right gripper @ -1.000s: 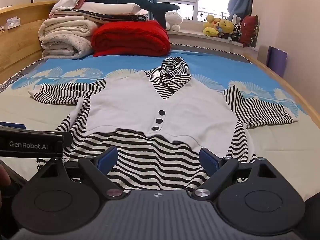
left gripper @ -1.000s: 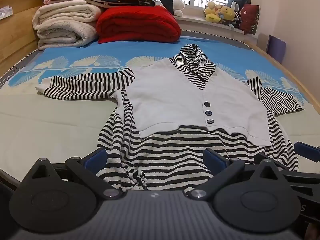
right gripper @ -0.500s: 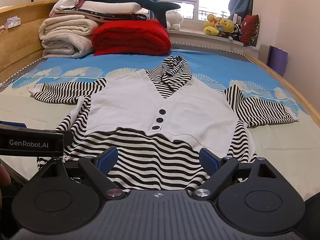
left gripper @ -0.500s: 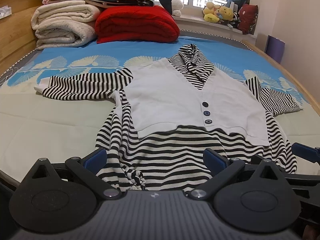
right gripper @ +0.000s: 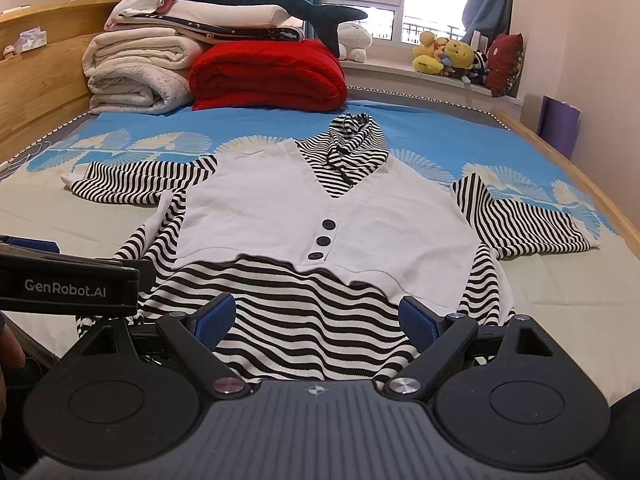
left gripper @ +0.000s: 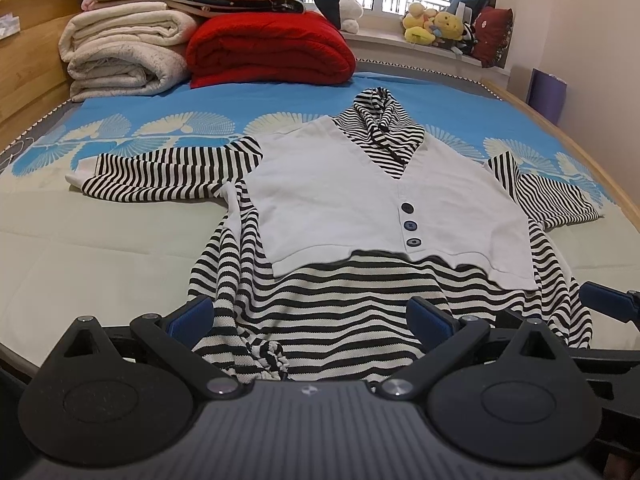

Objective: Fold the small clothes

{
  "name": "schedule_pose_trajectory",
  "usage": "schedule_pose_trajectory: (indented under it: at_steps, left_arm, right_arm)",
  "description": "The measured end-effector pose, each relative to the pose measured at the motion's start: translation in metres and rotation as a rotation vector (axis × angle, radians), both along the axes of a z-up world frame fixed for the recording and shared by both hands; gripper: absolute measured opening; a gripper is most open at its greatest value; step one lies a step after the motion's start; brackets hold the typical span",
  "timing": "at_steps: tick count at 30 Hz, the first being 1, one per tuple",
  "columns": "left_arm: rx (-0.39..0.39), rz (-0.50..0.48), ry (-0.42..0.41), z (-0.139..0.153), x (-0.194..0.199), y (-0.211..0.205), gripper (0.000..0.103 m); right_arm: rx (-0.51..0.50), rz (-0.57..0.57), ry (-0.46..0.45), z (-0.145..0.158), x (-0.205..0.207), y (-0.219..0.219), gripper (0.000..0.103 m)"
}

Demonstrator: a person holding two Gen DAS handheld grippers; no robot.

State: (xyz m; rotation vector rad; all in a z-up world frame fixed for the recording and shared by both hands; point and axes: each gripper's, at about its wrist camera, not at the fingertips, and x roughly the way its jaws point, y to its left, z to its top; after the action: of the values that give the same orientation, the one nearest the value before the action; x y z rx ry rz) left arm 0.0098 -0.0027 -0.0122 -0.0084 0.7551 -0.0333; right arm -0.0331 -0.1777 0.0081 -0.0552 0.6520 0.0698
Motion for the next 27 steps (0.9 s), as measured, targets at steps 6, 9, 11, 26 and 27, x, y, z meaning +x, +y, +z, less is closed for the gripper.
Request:
schedule_pose_trajectory:
  at_steps: [6, 9, 11, 26, 27]
  left_arm:
    - [-0.002, 0.002, 0.005, 0.0005, 0.0003, 0.0012, 0.102]
    - [-0.004, 0.003, 0.008, 0.0009, 0.0007, 0.0029, 0.102]
    - [-0.009, 0.005, 0.007, 0.0012, 0.0012, 0.0034, 0.102]
    - [-0.019, 0.016, 0.023, -0.0002, 0.0047, 0.0033, 0.102]
    - [-0.019, 0.016, 0.023, -0.0003, 0.0048, 0.0032, 0.102]
  right_arm:
    - [-0.003, 0.0, 0.007, -0.0002, 0.0005, -0.0001, 0.089]
    - [-0.001, -0.004, 0.014, -0.0005, 0.0008, -0.0006, 0.089]
    - [-0.005, -0.01, 0.022, -0.0002, 0.0019, -0.0012, 0.089]
    - [0.002, -0.014, 0.005, 0.0002, 0.0028, -0.0003, 0.089]
    - [0.005, -0.015, 0.004, -0.0002, 0.0031, -0.0005, 0.089]
